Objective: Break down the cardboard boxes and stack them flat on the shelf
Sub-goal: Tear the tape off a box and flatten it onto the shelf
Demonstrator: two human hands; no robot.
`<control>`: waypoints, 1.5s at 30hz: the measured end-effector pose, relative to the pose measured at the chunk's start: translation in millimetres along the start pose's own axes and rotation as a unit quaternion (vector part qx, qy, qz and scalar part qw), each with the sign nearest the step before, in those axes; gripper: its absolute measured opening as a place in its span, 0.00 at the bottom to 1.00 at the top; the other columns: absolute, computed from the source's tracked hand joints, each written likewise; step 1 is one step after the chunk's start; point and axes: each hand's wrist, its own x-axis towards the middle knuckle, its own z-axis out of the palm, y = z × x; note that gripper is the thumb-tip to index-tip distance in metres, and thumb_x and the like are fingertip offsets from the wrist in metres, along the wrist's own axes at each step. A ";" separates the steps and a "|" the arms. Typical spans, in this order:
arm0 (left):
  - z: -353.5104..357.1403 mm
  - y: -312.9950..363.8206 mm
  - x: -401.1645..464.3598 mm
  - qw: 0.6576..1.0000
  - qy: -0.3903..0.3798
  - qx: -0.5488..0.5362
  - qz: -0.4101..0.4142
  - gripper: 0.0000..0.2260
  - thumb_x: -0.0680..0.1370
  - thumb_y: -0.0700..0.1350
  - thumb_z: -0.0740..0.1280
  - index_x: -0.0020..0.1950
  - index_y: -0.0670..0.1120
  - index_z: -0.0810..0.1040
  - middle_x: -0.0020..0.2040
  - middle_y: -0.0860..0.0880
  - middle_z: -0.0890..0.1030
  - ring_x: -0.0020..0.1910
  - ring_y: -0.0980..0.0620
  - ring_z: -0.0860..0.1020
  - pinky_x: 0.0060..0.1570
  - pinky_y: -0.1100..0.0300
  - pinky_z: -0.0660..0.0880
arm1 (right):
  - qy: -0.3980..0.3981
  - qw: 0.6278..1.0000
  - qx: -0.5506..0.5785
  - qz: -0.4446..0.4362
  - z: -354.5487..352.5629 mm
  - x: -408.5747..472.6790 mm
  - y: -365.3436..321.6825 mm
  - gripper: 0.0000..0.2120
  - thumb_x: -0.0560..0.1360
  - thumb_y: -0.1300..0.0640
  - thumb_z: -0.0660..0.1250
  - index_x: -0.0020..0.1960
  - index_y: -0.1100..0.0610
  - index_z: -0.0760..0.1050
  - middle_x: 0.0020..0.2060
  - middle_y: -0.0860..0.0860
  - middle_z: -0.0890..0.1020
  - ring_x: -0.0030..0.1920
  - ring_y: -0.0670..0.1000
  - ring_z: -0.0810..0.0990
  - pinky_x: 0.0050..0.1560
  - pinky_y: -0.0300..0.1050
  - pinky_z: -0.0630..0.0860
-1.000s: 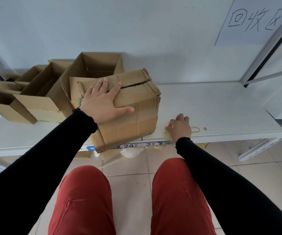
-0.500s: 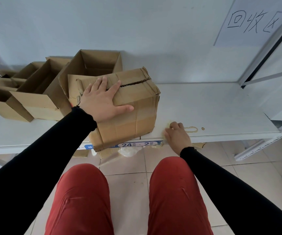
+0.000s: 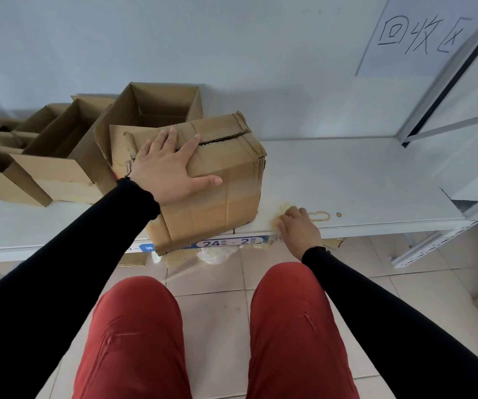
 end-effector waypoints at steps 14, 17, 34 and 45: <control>-5.1 3.2 -3.3 1.000 -0.013 -0.003 -0.003 0.48 0.67 0.82 0.49 0.82 0.61 0.44 0.83 0.43 0.45 0.82 0.46 0.43 0.79 0.46 0.44 | -0.040 0.966 0.231 0.113 -26.3 8.9 0.8 0.20 0.83 0.44 0.59 0.52 0.58 0.81 0.50 0.54 0.78 0.50 0.57 0.79 0.48 0.48 0.71; -5.1 3.1 -3.2 1.000 -0.013 -0.003 -0.003 0.48 0.67 0.82 0.49 0.82 0.61 0.44 0.83 0.43 0.45 0.82 0.46 0.43 0.78 0.46 0.44 | 0.000 0.955 0.254 0.155 -30.1 7.7 -5.6 0.27 0.85 0.43 0.51 0.55 0.63 0.79 0.49 0.61 0.81 0.50 0.61 0.81 0.54 0.54 0.76; -24.2 -6.6 -14.9 0.979 0.043 -0.198 0.010 0.41 0.73 0.76 0.56 0.81 0.60 0.51 0.83 0.48 0.52 0.81 0.48 0.46 0.78 0.44 0.43 | 0.051 0.946 0.316 -0.045 -152.3 54.5 -119.0 0.33 0.78 0.36 0.64 0.78 0.47 0.61 0.75 0.48 0.67 0.75 0.49 0.62 0.71 0.48 0.64; -24.8 -76.8 -9.5 0.948 0.074 -0.298 -0.085 0.32 0.75 0.62 0.71 0.76 0.53 0.69 0.72 0.51 0.73 0.68 0.49 0.72 0.64 0.54 0.68 | -0.008 0.928 0.370 -0.042 -166.6 52.8 -135.8 0.31 0.77 0.52 0.72 0.78 0.48 0.66 0.71 0.48 0.74 0.71 0.44 0.71 0.71 0.44 0.67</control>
